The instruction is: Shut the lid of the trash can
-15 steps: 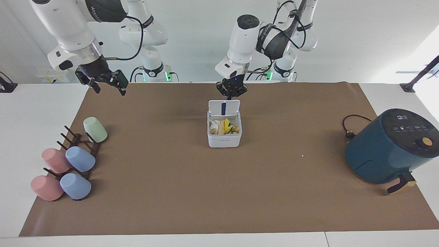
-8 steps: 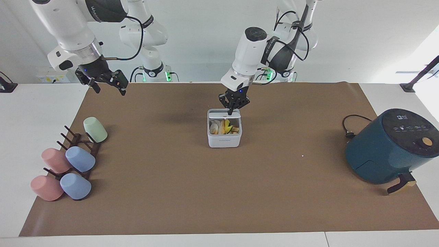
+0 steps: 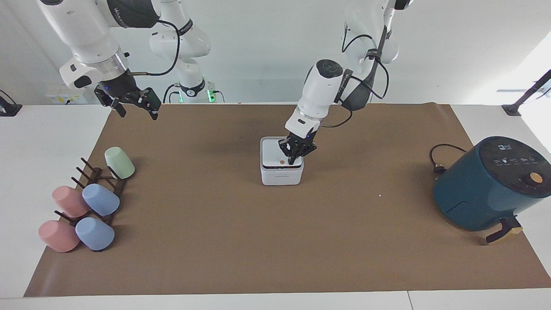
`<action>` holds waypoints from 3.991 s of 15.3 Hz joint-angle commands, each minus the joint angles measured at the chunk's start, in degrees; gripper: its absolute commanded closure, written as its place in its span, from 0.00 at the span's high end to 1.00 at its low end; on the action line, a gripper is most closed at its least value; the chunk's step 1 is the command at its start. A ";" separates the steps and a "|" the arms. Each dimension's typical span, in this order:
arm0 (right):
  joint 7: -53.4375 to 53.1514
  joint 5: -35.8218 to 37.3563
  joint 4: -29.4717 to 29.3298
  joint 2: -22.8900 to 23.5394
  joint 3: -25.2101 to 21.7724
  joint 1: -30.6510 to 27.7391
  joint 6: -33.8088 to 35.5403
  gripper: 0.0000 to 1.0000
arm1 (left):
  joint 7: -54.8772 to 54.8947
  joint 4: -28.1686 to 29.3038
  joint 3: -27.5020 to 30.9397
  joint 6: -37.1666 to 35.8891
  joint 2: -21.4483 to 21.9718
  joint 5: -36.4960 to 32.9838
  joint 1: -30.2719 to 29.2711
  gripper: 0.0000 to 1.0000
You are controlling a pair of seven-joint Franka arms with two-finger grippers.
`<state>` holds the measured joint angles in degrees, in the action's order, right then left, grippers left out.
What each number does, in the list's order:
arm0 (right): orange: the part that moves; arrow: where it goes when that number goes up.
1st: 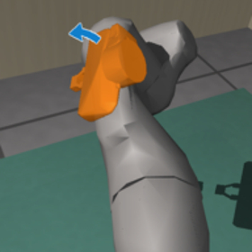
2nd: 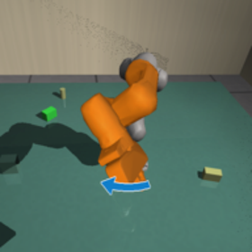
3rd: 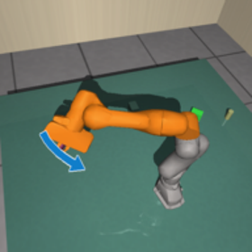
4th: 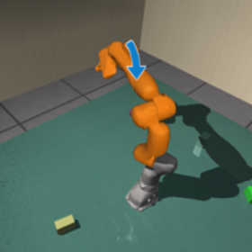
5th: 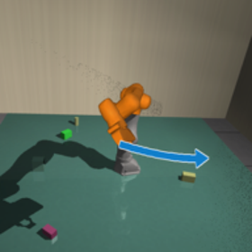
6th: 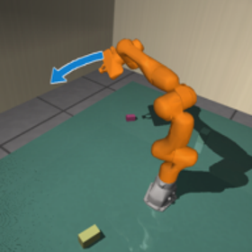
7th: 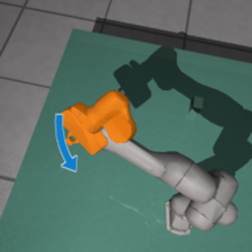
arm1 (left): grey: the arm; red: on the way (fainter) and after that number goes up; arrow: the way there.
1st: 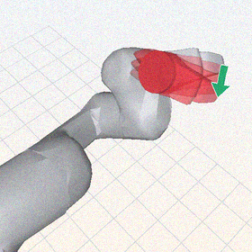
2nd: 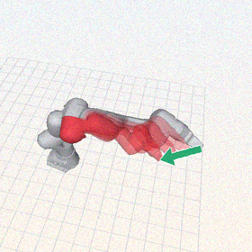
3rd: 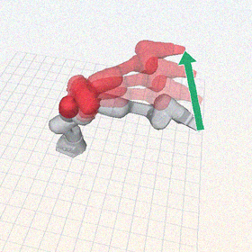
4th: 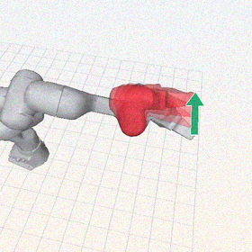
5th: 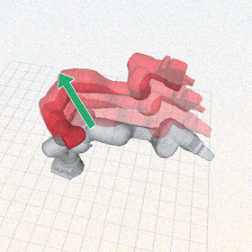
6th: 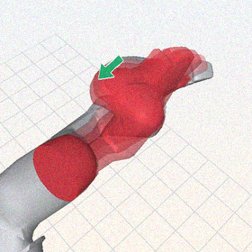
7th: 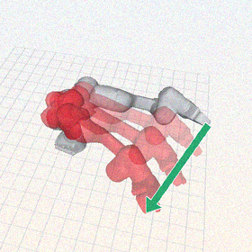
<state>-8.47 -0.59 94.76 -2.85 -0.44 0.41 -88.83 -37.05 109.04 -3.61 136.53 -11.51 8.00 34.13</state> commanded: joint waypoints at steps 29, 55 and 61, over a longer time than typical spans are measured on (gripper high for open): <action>0.56 -0.73 -0.11 0.03 0.18 -0.58 -0.02 1.00 | -0.56 -1.37 -0.08 4.37 -6.77 0.35 2.62 0.00; 0.56 -0.73 -0.11 0.03 0.18 -0.58 -0.02 1.00 | 42.15 -19.84 0.01 -54.01 12.30 -7.91 -32.81 1.00; 0.56 -0.73 -0.11 0.03 0.18 -0.58 0.07 1.00 | 41.10 -18.43 -0.52 -50.76 12.83 -10.11 -32.54 1.00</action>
<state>-8.47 -0.59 94.76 -2.85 -0.47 0.40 -88.83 4.69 88.95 -4.15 83.72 0.15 -0.57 1.15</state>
